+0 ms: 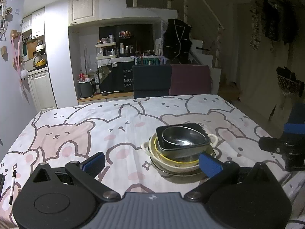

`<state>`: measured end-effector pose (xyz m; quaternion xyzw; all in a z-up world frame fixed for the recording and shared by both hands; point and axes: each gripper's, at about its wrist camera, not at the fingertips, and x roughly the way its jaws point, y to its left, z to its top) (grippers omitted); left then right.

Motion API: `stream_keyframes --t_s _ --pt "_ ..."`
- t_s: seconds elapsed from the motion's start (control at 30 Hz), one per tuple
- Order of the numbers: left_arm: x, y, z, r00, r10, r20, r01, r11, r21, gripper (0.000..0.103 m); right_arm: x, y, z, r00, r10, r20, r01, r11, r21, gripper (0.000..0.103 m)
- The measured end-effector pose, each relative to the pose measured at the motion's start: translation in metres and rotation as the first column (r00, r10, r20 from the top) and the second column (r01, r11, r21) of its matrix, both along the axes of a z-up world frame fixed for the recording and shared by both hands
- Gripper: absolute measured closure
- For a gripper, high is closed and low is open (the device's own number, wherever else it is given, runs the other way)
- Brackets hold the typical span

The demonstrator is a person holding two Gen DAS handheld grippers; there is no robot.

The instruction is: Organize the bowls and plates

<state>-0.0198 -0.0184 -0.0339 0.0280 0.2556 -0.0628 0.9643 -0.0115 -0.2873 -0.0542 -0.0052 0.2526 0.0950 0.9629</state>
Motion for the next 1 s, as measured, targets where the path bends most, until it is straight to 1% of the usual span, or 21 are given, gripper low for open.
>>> stream_keyframes --t_s 0.13,0.27,0.47,1.0 --pt "-0.008 -0.001 -0.003 1.0 -0.024 0.011 0.024 1.0 0.005 0.0 -0.008 0.002 -0.007 1.0 0.004 -0.013 -0.004 1.0 -0.006 0.001" --pt "-0.009 0.005 -0.003 1.0 -0.006 0.017 0.006 1.0 -0.014 0.0 -0.013 0.001 -0.01 1.0 -0.015 -0.023 0.015 1.0 -0.003 0.001" --pt "-0.013 0.01 -0.005 1.0 -0.002 0.013 0.002 1.0 -0.025 0.0 -0.013 -0.004 -0.01 1.0 -0.026 -0.01 0.026 1.0 0.016 0.001" --pt "-0.015 0.014 -0.006 1.0 -0.003 0.01 0.003 1.0 -0.015 0.0 -0.013 0.0 -0.012 1.0 -0.018 -0.003 0.018 1.0 0.011 0.001"
